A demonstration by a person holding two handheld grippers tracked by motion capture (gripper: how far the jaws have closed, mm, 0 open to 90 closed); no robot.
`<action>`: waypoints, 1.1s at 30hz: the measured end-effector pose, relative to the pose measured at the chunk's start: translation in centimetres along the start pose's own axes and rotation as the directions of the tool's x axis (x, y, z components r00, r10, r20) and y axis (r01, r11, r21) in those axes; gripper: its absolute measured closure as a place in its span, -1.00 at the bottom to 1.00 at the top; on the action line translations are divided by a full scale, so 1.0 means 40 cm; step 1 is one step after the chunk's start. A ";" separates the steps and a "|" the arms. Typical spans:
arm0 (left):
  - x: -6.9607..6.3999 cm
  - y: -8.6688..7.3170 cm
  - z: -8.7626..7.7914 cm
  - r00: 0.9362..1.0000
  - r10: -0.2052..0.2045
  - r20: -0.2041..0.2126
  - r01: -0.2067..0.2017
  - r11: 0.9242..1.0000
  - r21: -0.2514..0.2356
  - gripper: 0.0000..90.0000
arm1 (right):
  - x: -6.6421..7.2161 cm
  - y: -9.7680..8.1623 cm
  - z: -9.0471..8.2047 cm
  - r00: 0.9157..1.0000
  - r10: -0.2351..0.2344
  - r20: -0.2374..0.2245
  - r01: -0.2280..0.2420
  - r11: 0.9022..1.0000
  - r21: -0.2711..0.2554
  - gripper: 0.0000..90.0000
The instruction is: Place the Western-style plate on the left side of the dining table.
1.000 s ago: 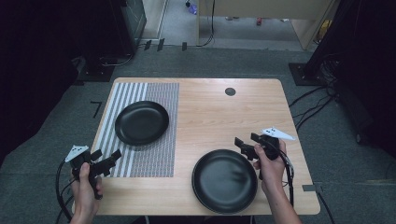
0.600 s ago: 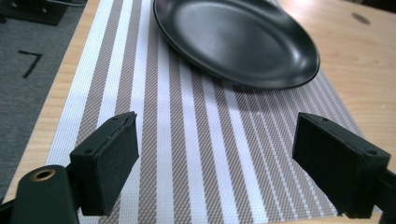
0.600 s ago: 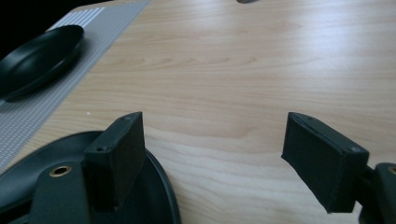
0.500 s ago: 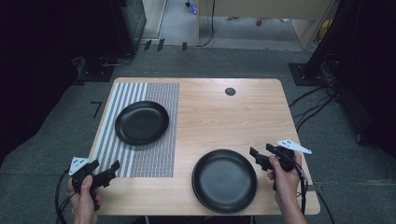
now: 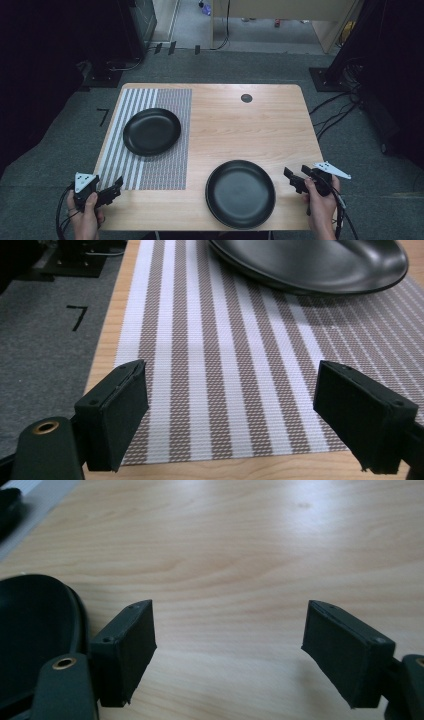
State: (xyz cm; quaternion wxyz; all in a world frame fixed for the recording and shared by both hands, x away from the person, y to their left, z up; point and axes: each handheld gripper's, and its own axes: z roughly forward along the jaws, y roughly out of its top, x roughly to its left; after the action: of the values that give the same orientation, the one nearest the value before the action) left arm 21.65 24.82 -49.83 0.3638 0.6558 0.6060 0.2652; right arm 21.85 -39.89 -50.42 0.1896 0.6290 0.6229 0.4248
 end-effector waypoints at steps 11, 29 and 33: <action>0.015 -0.026 0.013 0.994 0.069 -0.080 -0.067 0.997 0.034 -0.69 | -0.075 -0.053 -0.045 0.997 0.012 0.077 -0.014 1.000 0.022 -0.53; 0.002 -0.039 0.028 0.988 0.127 -0.083 -0.120 0.989 0.089 -0.70 | -0.038 -0.074 -0.029 0.959 -0.170 0.225 0.149 0.983 0.108 -0.60; 0.015 -0.036 0.031 0.995 0.078 -0.054 -0.072 0.992 0.104 -0.70 | -0.038 -0.074 -0.028 0.960 -0.171 0.221 0.150 0.983 0.110 -0.61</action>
State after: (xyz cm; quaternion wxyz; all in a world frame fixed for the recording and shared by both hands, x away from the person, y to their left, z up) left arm 21.82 25.21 -51.77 0.3019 0.6879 0.6038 0.2666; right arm 19.33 -41.18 -52.51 0.2647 0.6293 0.6647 0.3035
